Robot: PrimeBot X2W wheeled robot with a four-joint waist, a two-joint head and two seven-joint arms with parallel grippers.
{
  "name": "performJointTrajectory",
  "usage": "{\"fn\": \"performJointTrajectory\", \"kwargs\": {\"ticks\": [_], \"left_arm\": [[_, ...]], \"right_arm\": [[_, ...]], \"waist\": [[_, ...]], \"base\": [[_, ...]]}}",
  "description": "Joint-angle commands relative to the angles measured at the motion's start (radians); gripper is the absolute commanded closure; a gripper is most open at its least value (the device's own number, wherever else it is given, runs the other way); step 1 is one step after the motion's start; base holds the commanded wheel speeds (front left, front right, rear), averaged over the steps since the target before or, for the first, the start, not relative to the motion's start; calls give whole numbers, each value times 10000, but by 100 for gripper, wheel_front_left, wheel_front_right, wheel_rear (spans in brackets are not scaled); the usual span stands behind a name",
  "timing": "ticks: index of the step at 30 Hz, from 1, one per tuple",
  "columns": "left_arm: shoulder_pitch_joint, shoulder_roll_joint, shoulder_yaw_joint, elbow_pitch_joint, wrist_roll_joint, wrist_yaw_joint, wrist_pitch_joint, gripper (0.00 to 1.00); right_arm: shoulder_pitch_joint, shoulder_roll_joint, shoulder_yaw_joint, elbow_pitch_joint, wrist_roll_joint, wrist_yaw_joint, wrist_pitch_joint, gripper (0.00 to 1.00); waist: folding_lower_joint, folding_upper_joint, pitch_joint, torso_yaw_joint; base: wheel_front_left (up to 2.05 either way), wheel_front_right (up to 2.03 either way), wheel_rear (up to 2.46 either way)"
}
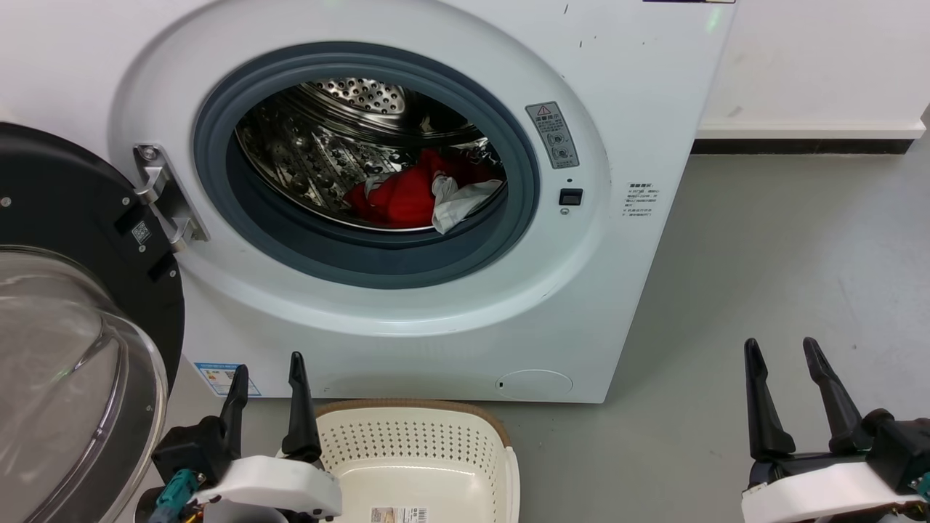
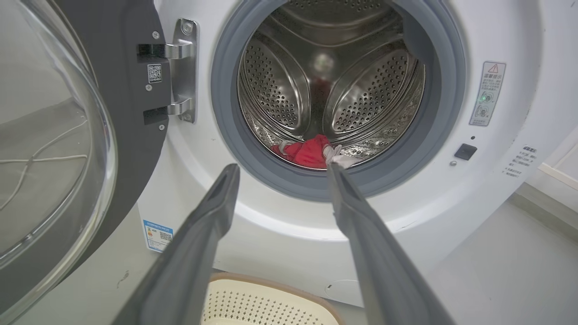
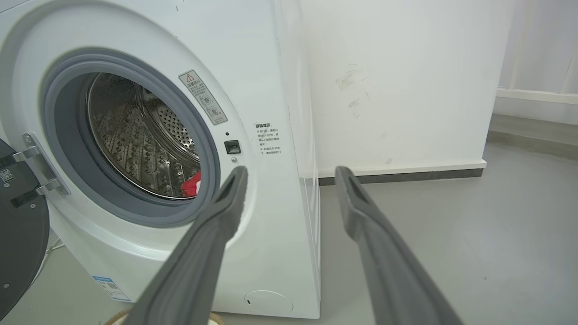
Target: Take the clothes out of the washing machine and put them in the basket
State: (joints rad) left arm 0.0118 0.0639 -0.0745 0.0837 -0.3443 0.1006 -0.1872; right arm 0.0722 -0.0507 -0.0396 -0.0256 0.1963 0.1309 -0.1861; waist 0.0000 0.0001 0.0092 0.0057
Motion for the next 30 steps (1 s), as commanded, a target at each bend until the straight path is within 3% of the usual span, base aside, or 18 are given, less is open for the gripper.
{"fn": "performJointTrajectory", "kwargs": {"ticks": [1, 30], "left_arm": [[8, 19, -21, -123, 232, 12, -84, 0], [304, -127, -38, -79, 2617, -22, -678, 0]], "right_arm": [[92, 3, 16, -144, -243, -2, -95, 0], [453, 10, 172, -383, -2626, -3, -702, 0]], "waist": [[0, -1, 2, 7], [0, -1, 18, -7]], "base": [[0, 0, 0], [0, 0, 0]]}}
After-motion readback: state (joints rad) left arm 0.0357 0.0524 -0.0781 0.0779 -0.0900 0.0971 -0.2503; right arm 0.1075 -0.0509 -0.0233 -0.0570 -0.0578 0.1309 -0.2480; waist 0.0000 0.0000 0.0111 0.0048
